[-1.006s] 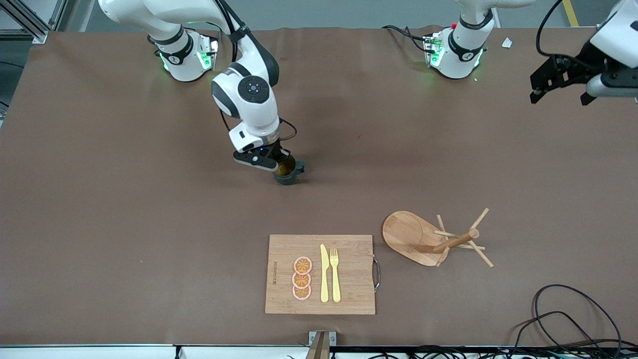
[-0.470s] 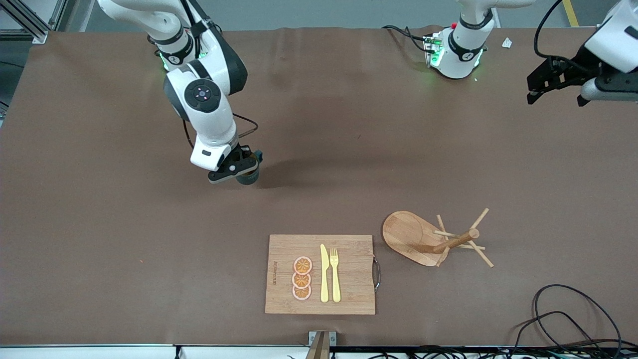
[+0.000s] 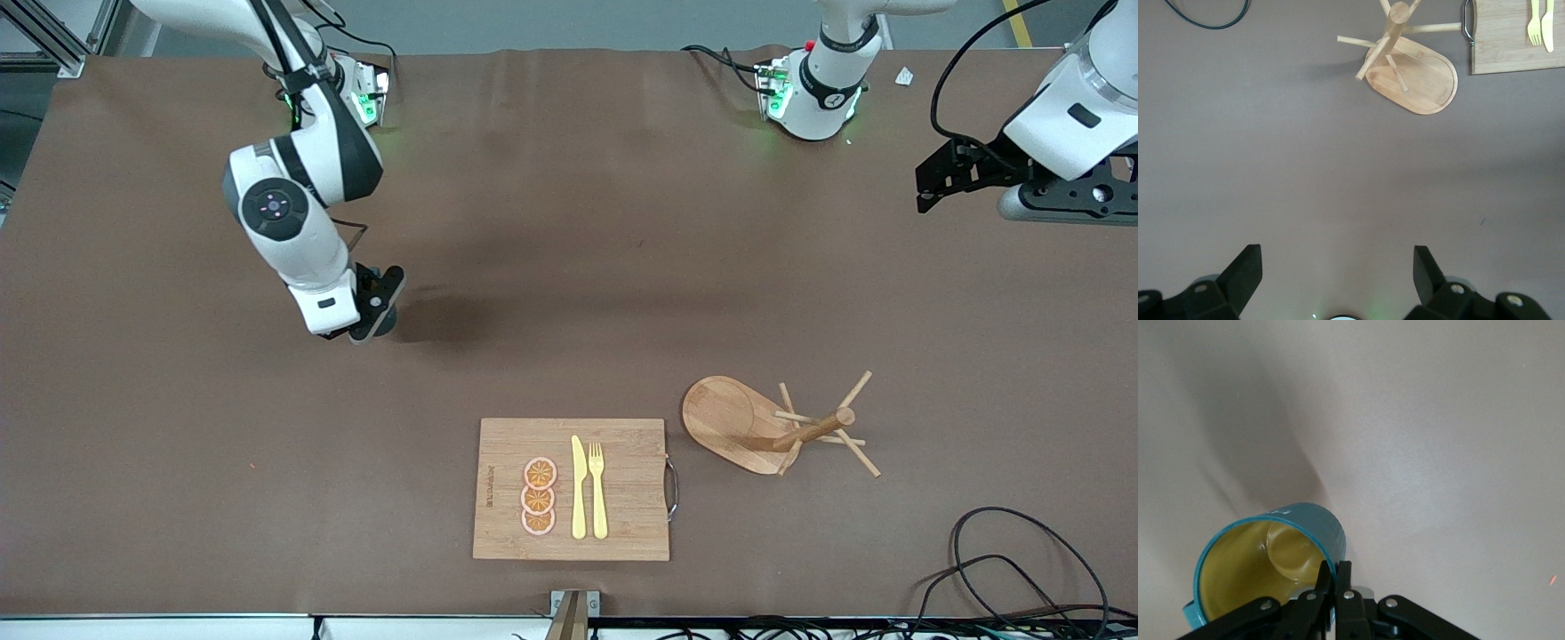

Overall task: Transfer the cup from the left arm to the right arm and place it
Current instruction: 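Carry the teal mug sideways with the right gripper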

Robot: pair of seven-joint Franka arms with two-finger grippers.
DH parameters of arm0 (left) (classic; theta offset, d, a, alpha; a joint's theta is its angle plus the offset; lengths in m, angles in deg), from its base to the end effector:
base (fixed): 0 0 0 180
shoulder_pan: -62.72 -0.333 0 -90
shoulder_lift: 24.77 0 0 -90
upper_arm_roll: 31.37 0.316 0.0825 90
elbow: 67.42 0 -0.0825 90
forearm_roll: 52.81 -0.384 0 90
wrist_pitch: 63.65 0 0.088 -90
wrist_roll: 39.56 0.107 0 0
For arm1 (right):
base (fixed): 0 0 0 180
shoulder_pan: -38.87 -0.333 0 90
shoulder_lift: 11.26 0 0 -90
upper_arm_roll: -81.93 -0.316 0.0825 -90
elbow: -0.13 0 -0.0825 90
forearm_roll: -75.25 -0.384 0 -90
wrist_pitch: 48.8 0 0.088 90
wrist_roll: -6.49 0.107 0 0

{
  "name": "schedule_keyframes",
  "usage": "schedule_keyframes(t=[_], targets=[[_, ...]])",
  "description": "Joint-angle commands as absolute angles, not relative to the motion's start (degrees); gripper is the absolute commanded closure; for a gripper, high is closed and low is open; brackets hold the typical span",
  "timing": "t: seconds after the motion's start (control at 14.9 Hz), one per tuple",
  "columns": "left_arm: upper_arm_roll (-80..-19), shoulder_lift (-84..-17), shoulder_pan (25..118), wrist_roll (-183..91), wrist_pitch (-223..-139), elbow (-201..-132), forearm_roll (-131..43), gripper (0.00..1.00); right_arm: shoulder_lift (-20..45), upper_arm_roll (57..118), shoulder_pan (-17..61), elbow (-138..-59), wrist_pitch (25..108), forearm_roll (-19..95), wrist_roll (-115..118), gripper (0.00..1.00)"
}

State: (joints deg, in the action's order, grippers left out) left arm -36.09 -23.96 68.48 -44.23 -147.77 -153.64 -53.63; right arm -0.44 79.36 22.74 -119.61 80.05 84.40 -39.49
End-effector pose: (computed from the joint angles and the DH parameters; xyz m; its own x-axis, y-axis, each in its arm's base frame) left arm 0.5310 -0.0969 0.6541 0.9948 -0.0997 -0.0212 -0.1001 -0.9948 -0.0172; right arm 0.5422 0.1783 0.3316 0.3347 0.9364 -0.1051 0.9422 -0.3308 0.0531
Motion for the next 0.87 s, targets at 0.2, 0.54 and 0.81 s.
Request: schedule_keyframes(t=[0.2, 0.54, 0.81], targets=[[-36.03, -23.98, 68.87, -44.31, -147.67, -152.94, -52.99, 0.0, -6.51, 78.41, 30.13, -125.73, 86.27, 86.59, -63.75, 1.0], [-36.03, -23.89, 68.26, -44.05, -147.93, -152.85, -52.99, 0.0, -5.89, 78.32, 37.1, -126.34, 90.32, 86.59, -96.3, 1.0], [-36.02, -23.63, 68.43, -42.99, -147.93, -152.85, -52.9, 0.0, -5.28, 78.06, 38.43, -127.31, 90.06, 84.93, -110.02, 1.0]])
